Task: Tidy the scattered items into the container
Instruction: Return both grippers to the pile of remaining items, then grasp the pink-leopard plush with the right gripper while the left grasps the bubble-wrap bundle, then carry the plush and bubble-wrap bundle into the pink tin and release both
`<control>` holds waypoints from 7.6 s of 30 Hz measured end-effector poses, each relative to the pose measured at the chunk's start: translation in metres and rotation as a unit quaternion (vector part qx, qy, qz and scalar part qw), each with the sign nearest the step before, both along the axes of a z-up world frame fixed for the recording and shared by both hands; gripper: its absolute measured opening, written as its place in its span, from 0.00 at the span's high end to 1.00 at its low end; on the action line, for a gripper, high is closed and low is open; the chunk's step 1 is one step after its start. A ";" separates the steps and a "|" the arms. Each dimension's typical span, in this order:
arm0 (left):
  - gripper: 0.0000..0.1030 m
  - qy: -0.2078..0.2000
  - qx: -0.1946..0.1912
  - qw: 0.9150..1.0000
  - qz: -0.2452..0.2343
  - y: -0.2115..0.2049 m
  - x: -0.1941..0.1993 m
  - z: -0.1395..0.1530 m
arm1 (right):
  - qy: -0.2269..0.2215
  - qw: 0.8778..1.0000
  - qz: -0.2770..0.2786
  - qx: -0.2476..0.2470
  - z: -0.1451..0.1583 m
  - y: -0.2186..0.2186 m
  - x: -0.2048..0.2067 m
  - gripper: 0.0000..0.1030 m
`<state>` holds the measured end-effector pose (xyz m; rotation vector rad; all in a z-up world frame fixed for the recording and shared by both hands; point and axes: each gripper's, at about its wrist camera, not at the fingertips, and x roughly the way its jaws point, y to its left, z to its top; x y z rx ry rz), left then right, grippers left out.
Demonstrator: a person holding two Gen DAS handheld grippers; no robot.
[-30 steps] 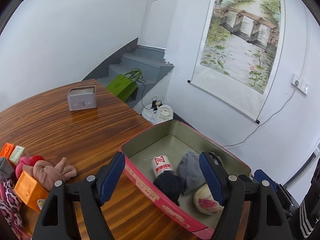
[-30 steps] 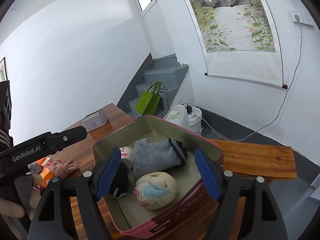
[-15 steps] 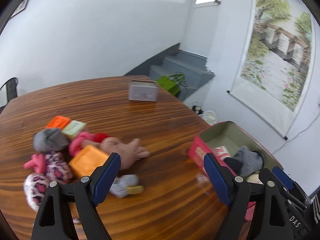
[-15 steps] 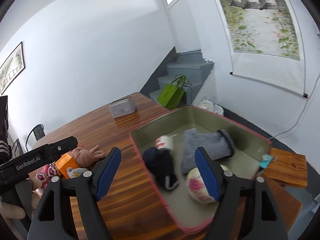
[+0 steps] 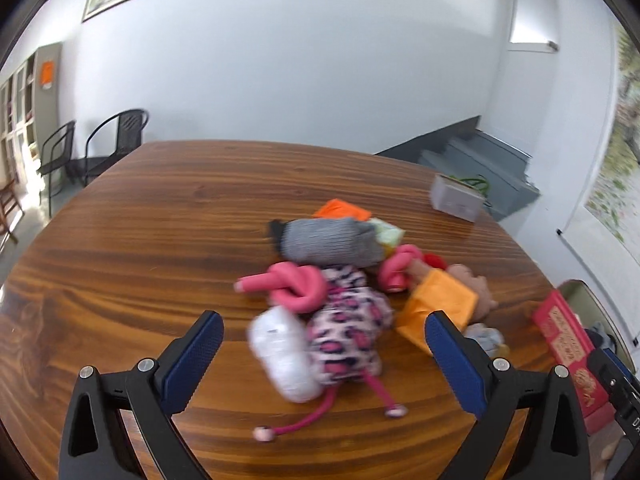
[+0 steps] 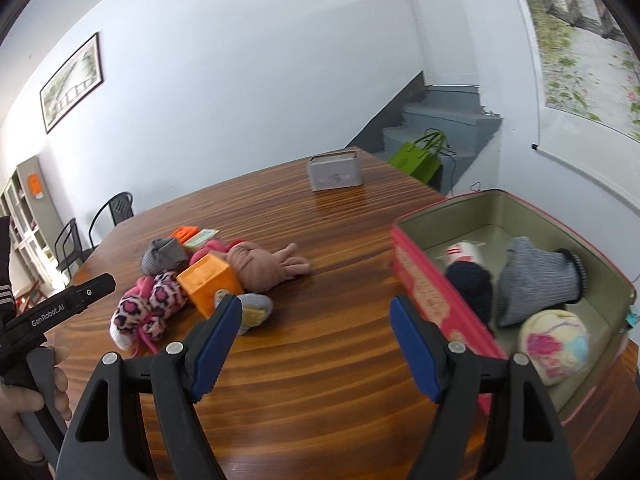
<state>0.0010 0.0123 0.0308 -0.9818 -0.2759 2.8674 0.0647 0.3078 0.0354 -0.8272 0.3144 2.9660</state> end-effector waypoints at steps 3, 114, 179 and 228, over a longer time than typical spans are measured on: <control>0.01 -0.011 0.004 1.000 0.028 -0.025 0.000 -0.010 | -0.013 1.000 0.023 -0.001 -0.004 -0.017 -0.009 0.23; 0.57 -0.026 -0.020 0.999 -0.017 -0.007 -0.009 -0.020 | -0.079 0.982 0.168 0.019 -0.030 -0.108 -0.074 0.59; 0.57 0.041 -0.019 0.968 -0.248 0.251 0.013 0.054 | 0.062 0.990 -0.128 -0.025 0.052 0.157 0.030 0.59; 0.22 0.001 0.027 0.973 -0.227 0.237 -0.040 0.039 | 0.040 0.993 -0.097 -0.044 0.070 0.154 -0.036 0.24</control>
